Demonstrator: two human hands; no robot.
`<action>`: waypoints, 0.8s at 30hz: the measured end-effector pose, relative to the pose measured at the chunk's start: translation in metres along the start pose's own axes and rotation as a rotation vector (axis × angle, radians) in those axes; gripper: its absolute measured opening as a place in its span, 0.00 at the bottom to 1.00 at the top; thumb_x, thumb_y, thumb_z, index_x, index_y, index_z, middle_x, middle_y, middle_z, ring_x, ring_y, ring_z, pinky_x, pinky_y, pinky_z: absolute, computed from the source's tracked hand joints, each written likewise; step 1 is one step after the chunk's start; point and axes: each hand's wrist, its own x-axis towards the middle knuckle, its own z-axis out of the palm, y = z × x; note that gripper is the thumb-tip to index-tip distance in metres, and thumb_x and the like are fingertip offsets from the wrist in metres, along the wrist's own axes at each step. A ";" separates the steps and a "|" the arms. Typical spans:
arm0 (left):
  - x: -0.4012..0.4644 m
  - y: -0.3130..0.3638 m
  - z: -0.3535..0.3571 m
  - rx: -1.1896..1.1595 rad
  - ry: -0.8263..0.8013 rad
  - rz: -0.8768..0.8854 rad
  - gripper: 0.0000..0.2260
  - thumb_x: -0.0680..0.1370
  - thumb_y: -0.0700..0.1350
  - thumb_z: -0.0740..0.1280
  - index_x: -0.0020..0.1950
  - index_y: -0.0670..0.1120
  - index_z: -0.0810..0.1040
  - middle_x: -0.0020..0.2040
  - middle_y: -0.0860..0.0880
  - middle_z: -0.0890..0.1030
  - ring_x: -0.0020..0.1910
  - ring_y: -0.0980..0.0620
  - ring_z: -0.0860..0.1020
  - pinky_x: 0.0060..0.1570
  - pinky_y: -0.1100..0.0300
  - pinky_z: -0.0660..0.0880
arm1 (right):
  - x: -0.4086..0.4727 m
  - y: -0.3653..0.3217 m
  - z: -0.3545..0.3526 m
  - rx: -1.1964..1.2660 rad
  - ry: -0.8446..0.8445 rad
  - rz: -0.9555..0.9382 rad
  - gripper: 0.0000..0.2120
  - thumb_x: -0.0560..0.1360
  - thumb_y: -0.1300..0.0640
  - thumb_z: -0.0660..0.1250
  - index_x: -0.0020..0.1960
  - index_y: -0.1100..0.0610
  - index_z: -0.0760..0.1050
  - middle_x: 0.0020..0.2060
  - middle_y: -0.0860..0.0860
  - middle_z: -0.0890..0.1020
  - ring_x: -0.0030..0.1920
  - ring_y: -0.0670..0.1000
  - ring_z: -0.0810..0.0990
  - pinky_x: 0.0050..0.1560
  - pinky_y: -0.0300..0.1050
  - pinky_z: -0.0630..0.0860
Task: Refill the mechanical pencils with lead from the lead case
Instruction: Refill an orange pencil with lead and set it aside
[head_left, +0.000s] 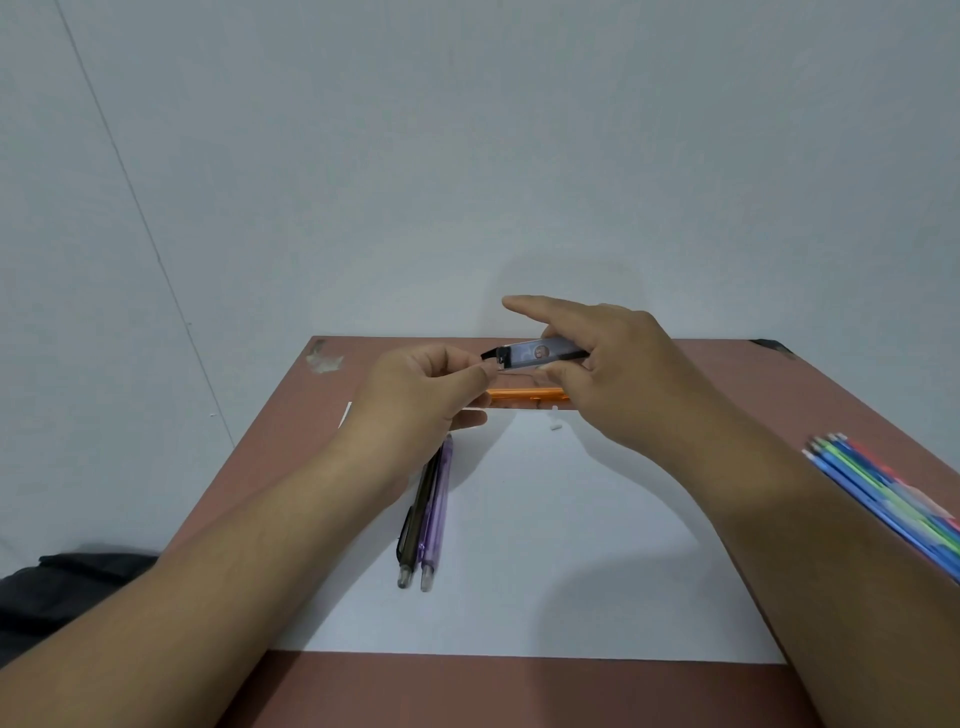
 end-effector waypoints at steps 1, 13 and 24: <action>0.000 0.000 0.000 -0.001 -0.002 0.000 0.06 0.77 0.45 0.73 0.44 0.43 0.84 0.39 0.47 0.84 0.43 0.51 0.84 0.49 0.54 0.82 | 0.000 0.000 0.000 -0.003 0.000 0.003 0.32 0.78 0.64 0.65 0.72 0.32 0.69 0.51 0.45 0.80 0.50 0.47 0.76 0.48 0.45 0.78; 0.000 0.003 -0.002 -0.024 0.021 -0.003 0.07 0.80 0.40 0.69 0.50 0.37 0.82 0.52 0.38 0.84 0.43 0.51 0.82 0.45 0.56 0.82 | 0.000 0.002 -0.004 0.100 0.015 0.060 0.31 0.79 0.63 0.66 0.70 0.31 0.70 0.52 0.44 0.80 0.48 0.45 0.78 0.49 0.41 0.78; 0.002 0.007 -0.013 0.084 0.101 0.038 0.06 0.79 0.42 0.69 0.44 0.40 0.82 0.49 0.40 0.85 0.43 0.45 0.83 0.49 0.51 0.83 | 0.000 0.003 -0.005 0.190 0.022 0.135 0.22 0.77 0.64 0.68 0.62 0.39 0.81 0.55 0.39 0.81 0.56 0.42 0.80 0.57 0.40 0.79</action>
